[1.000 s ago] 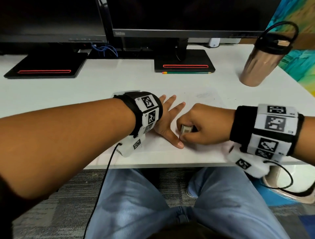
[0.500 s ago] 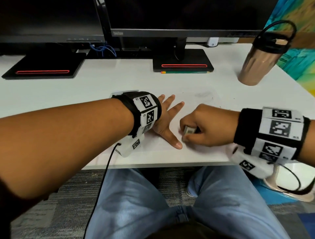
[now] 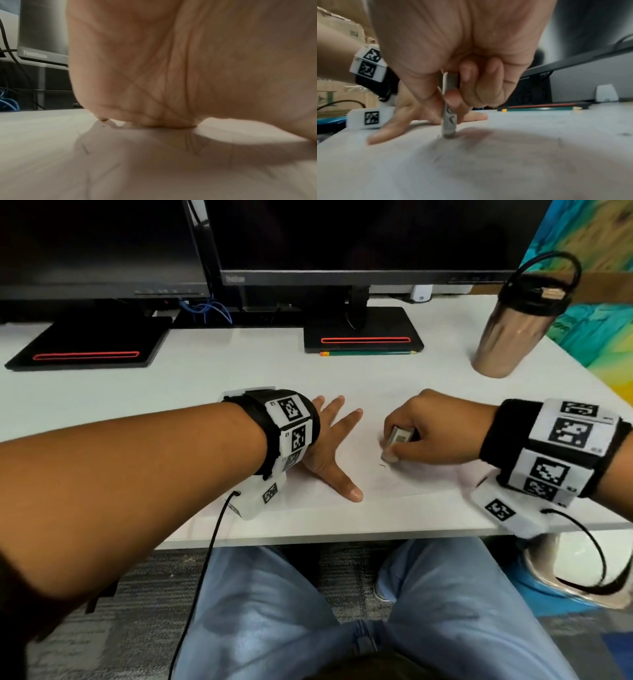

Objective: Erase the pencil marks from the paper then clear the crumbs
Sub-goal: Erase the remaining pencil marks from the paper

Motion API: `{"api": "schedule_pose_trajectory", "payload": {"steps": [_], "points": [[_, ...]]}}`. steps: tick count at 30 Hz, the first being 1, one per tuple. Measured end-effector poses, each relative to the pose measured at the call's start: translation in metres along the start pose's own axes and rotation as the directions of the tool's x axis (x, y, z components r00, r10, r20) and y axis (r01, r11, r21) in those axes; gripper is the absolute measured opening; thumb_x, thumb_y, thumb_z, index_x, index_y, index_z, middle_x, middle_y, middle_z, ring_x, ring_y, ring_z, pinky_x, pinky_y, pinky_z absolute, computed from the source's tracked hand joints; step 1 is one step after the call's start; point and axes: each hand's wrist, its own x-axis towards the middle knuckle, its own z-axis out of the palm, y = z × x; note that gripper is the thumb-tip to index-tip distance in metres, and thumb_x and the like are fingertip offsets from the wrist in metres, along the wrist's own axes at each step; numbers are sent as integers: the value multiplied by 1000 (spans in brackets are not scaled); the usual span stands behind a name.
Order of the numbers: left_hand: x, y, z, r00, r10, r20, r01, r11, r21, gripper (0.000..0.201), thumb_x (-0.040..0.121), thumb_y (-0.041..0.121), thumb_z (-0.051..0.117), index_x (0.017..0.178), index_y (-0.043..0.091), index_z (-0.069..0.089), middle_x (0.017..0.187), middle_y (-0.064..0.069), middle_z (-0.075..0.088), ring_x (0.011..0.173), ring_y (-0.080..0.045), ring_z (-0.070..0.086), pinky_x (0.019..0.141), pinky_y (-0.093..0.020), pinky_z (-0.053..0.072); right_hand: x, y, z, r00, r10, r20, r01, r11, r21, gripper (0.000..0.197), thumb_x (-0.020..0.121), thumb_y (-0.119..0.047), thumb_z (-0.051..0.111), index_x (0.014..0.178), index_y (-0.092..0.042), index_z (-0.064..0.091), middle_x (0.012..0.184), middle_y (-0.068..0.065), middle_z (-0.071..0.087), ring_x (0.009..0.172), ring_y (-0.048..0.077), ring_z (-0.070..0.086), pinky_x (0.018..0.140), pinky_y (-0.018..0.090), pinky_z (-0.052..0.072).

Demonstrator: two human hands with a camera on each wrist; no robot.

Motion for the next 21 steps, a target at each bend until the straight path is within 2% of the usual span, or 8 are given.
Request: {"api": "schedule_pose_trajectory", "payload": {"steps": [1, 3, 6, 11, 14, 17, 19, 21], "points": [[-1, -2, -1, 1000, -5, 5, 5, 1000, 0, 143, 54, 94, 55, 149, 31, -31, 160, -6, -34, 150, -36, -20, 117, -61, 1, 1, 3, -6, 999, 12, -30, -12, 1000, -19, 6, 85, -28, 68, 84, -23, 71, 65, -18, 61, 60, 0, 54, 58, 15, 39], [-3, -7, -4, 1000, -24, 14, 24, 1000, 0, 145, 51, 95, 54, 150, 30, -30, 160, -6, -33, 150, -35, -20, 119, -62, 1, 5, 7, -15, 996, 28, -81, -28, 1000, -6, 3, 85, -26, 68, 85, -24, 71, 64, -20, 58, 62, -1, 55, 60, 18, 41], [-5, -11, -9, 1000, -19, 7, 20, 999, -36, 144, 52, 97, 52, 150, 32, -30, 159, -3, -36, 147, -34, -27, 119, -62, -3, 11, 3, -20, 999, 25, -30, -25, 1000, 2, 10, 84, -23, 67, 93, -28, 68, 64, -23, 57, 68, -2, 57, 70, 26, 48], [3, 0, -11, 998, 60, 31, -59, 998, -23, 133, 59, 94, 52, 148, 40, -30, 157, -4, -39, 145, -36, -32, 117, -67, -2, 32, 2, -3, 998, 31, 49, -29, 999, -22, 8, 86, -31, 63, 92, -25, 62, 88, -7, 67, 85, 16, 60, 79, 36, 51], [8, 1, -7, 997, 60, 53, -60, 998, -16, 129, 63, 91, 54, 148, 41, -30, 156, -4, -40, 145, -36, -32, 116, -67, -2, 36, 0, 5, 997, 69, 37, -69, 998, 2, 11, 87, -30, 60, 94, -24, 55, 89, -2, 63, 82, 17, 59, 74, 34, 51], [8, 2, -8, 997, 57, 53, -57, 998, 10, 130, 61, 91, 56, 150, 41, -26, 156, -5, -40, 145, -37, -31, 117, -66, -2, 31, -3, 11, 1000, -1, 25, 1, 1000, -7, 10, 87, -26, 59, 92, -25, 50, 89, -2, 64, 81, 18, 60, 72, 35, 52], [9, 3, -7, 997, 51, 55, -53, 998, 33, 129, 60, 91, 56, 153, 41, -18, 155, -6, -41, 145, -37, -30, 118, -65, -1, 25, -9, 14, 993, -83, 87, 83, 997, 8, 8, 88, -23, 58, 92, -24, 51, 89, -5, 65, 78, 14, 61, 73, 35, 53], [10, 3, -6, 997, 44, 62, -46, 998, 36, 128, 59, 91, 56, 153, 42, -16, 154, -7, -43, 145, -37, -32, 118, -64, -1, 18, -13, 15, 979, -120, 166, 103, 989, 107, 9, 87, -22, 62, 92, -23, 55, 88, -7, 66, 76, 8, 61, 72, 31, 53]]}}
